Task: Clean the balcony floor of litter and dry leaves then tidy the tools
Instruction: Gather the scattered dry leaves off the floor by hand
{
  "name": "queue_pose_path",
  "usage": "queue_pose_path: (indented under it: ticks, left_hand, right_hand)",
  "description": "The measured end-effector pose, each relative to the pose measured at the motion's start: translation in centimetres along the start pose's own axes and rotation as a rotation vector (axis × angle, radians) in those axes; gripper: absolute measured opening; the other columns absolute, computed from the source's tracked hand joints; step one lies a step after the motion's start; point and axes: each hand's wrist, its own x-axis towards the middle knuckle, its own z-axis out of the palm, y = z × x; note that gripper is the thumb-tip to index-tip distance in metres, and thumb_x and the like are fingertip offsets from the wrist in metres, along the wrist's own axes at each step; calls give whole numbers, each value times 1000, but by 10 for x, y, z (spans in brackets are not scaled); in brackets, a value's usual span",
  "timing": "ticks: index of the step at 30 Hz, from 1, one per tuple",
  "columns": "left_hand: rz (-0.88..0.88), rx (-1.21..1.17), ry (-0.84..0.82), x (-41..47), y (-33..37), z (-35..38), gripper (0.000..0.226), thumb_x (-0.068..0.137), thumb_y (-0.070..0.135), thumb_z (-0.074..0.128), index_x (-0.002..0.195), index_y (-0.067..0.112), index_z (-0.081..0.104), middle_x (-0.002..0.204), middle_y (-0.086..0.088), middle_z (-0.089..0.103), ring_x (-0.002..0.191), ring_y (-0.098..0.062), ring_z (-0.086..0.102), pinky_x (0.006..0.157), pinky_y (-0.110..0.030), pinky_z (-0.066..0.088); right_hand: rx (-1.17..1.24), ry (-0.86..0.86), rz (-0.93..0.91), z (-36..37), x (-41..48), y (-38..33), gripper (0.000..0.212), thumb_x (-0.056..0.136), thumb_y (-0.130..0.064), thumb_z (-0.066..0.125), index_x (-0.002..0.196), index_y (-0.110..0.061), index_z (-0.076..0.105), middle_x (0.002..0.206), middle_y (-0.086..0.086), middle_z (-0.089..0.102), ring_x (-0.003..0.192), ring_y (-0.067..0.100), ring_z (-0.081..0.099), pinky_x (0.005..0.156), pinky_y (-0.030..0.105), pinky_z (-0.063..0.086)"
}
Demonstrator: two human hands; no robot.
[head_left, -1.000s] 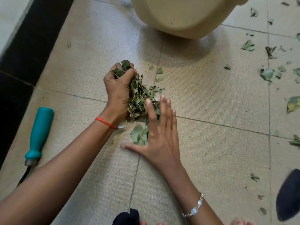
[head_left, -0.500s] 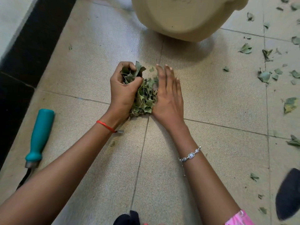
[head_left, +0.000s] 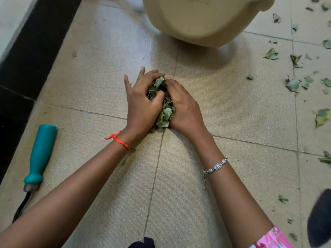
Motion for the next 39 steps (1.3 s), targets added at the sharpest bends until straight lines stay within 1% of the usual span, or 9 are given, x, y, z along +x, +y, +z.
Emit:
queue_pose_path:
  ticks: [3, 9, 12, 14, 19, 23, 29, 33, 39]
  left_hand:
    - [-61, -30, -7, 3, -2, -2, 41, 75, 15, 47, 112, 11, 65, 118, -1, 65, 133, -18, 42, 115, -25, 5]
    - [-51, -59, -20, 3, -6, -2, 38, 74, 14, 49, 107, 10, 68, 107, 9, 64, 128, -13, 46, 112, -36, 32]
    - [-83, -78, -30, 3, -7, -3, 38, 75, 16, 50, 108, 12, 68, 114, 2, 66, 128, -10, 46, 110, -26, 34]
    - [-86, -75, -42, 2, -7, -3, 38, 75, 16, 50, 109, 12, 68, 115, 4, 65, 128, -9, 45, 109, -23, 34]
    - [-80, -89, -64, 3, -8, -4, 40, 77, 14, 50, 114, 17, 66, 119, 1, 65, 128, -8, 46, 108, -21, 35]
    - [-7, -128, -121, 1, -6, -7, 53, 76, 4, 47, 125, 20, 58, 126, 4, 59, 119, -4, 51, 104, -20, 39]
    - [-49, -202, -213, 5, -11, -9, 53, 75, 1, 46, 120, 25, 60, 128, 1, 57, 123, -8, 50, 108, -29, 37]
    - [-39, -232, -297, 2, -10, -12, 53, 81, 6, 50, 130, 26, 49, 129, 5, 55, 122, -1, 48, 105, -17, 34]
    - [45, -237, -350, 0, -13, -14, 46, 85, 36, 41, 130, 28, 50, 136, -1, 49, 130, -8, 42, 110, -28, 31]
  right_hand:
    - [100, -95, 15, -7, 4, -1, 75, 75, -24, 71, 139, -8, 36, 142, 5, 40, 129, 21, 42, 105, 38, 39]
    - [339, -419, 50, -35, 4, 5, 110, 63, -24, 83, 148, -13, 14, 150, 0, 13, 141, 14, 15, 117, 36, 20]
    - [561, -398, 151, -47, -12, 4, 104, 68, -8, 74, 147, -30, 10, 150, -10, 9, 141, 14, 17, 113, 41, 30]
    - [650, -332, 185, -50, -26, 0, 102, 67, -16, 70, 145, -38, 9, 150, -14, 12, 140, 16, 22, 110, 44, 35]
    - [146, -240, 93, -28, -49, -13, 131, 49, -72, 71, 146, -36, -10, 157, -3, -10, 146, 15, -5, 119, 39, 4]
    - [-39, -69, 101, -7, -45, -18, 130, 48, -84, 58, 147, -27, -6, 157, 12, -6, 146, 23, -6, 118, 39, 3]
    - [67, -2, 107, -5, -15, -19, 124, 54, -66, 74, 146, -6, 16, 151, 11, 25, 142, 23, 22, 115, 41, 26]
    - [121, 12, 120, -7, -13, -17, 111, 60, -45, 83, 145, -7, 22, 146, 9, 35, 135, 22, 35, 109, 38, 35]
    - [15, -49, 93, -8, -12, -19, 106, 64, -33, 82, 145, -1, 22, 150, 13, 29, 141, 24, 24, 118, 33, 18]
